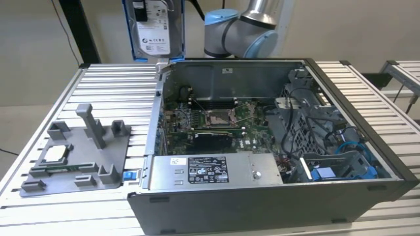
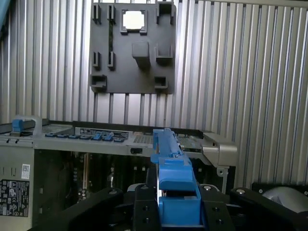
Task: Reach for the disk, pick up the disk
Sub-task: 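Pick up the disk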
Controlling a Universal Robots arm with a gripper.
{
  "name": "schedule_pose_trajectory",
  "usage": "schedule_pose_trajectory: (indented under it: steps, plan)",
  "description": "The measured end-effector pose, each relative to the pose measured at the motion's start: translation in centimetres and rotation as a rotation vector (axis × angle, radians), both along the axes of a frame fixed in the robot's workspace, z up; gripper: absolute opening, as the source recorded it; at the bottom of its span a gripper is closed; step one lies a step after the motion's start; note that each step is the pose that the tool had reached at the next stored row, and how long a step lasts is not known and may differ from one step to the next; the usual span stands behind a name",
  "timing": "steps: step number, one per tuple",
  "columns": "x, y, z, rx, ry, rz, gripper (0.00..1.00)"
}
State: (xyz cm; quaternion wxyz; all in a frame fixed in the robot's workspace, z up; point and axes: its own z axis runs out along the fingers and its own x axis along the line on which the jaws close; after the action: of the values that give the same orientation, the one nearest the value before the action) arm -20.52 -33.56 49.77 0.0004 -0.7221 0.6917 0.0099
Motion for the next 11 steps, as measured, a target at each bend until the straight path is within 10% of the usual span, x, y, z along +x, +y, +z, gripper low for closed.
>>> schedule_pose_trajectory:
  steps: [11]
  plan:
    - [0.59, 0.0, 0.0, 0.0, 0.0, 0.0, 0.0]
